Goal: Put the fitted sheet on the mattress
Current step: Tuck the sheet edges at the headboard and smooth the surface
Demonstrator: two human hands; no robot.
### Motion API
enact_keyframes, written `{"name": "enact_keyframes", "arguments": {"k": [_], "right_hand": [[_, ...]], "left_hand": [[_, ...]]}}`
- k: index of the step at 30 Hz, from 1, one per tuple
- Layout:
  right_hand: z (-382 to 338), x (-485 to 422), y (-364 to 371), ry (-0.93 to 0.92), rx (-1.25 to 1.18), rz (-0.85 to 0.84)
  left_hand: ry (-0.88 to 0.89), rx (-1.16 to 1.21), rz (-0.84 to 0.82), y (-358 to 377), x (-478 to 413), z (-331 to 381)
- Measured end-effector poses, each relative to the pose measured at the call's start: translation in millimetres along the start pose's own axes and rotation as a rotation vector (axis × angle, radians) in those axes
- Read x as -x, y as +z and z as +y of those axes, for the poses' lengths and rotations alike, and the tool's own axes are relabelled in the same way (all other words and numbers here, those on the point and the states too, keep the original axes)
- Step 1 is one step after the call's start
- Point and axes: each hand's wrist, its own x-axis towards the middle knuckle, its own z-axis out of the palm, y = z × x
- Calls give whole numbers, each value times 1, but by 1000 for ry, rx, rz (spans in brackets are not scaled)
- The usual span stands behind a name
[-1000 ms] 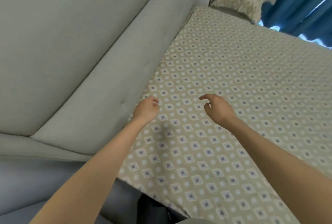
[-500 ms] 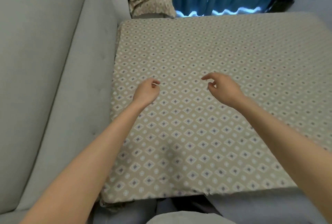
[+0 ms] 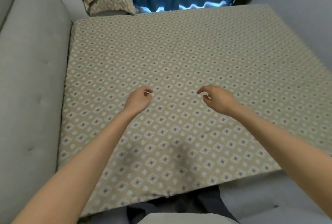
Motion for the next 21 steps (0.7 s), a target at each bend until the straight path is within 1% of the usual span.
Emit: {"name": "enact_keyframes", "arguments": {"k": [3, 5, 6, 7, 11, 17, 21], "right_hand": [[58, -8, -18, -32, -3, 16], [91, -7, -33, -52, -43, 24], [95, -7, -35, -62, -57, 40], [115, -5, -45, -80, -60, 36], [159, 3, -68, -126, -139, 78], [185, 5, -69, -138, -155, 64], [198, 12, -62, -113, -141, 43]], "left_hand": [[-70, 87, 50, 42, -7, 41], [-86, 152, 103, 66, -7, 69], [-78, 162, 116, 66, -6, 72], [-83, 182, 135, 81, -4, 88], [-119, 210, 165, 112, 0, 122], [-148, 206, 157, 129, -4, 140], [-127, 179, 109, 140, -10, 152]]}}
